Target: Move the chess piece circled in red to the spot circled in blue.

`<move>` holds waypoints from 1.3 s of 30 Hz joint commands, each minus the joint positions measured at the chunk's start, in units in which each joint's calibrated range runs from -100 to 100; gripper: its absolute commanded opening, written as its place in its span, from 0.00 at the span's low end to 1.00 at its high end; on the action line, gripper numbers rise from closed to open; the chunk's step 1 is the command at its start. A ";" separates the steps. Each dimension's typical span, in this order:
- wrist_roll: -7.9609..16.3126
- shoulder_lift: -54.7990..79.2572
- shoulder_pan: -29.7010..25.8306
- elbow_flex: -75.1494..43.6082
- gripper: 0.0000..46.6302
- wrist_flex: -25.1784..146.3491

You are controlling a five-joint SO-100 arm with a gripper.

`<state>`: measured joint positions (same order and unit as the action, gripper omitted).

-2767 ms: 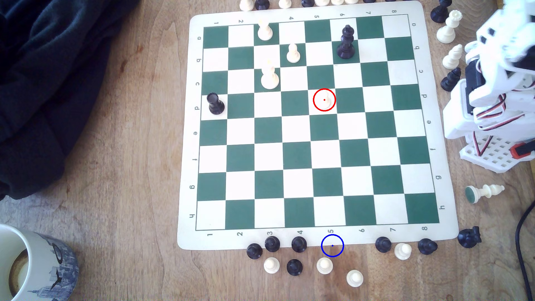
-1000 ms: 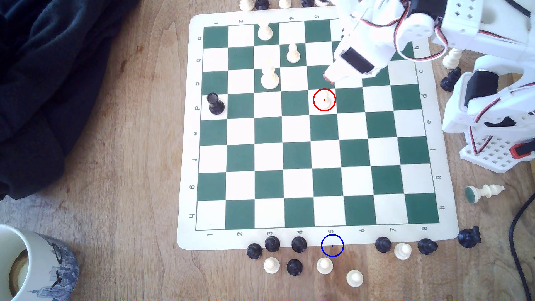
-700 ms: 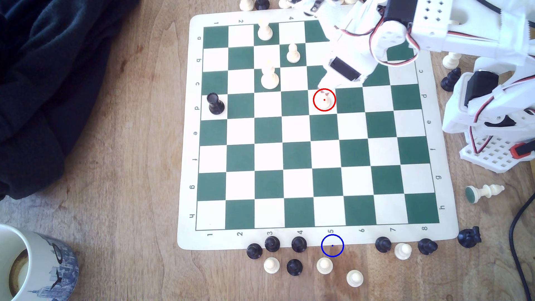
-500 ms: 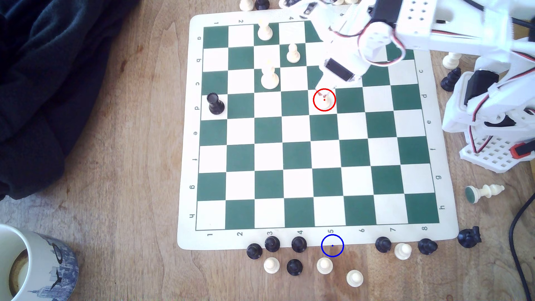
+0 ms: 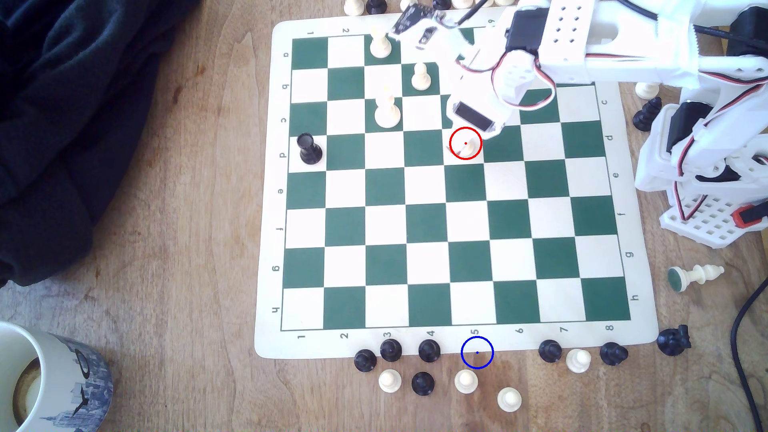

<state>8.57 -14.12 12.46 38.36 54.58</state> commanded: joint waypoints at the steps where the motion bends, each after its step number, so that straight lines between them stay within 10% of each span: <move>1: 0.05 0.45 -0.77 -3.01 0.37 -1.43; 22: 0.10 4.27 -1.47 -3.01 0.34 -4.38; 39: -0.24 4.36 -1.47 -3.28 0.12 -4.13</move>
<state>8.57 -8.50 11.21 38.36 50.76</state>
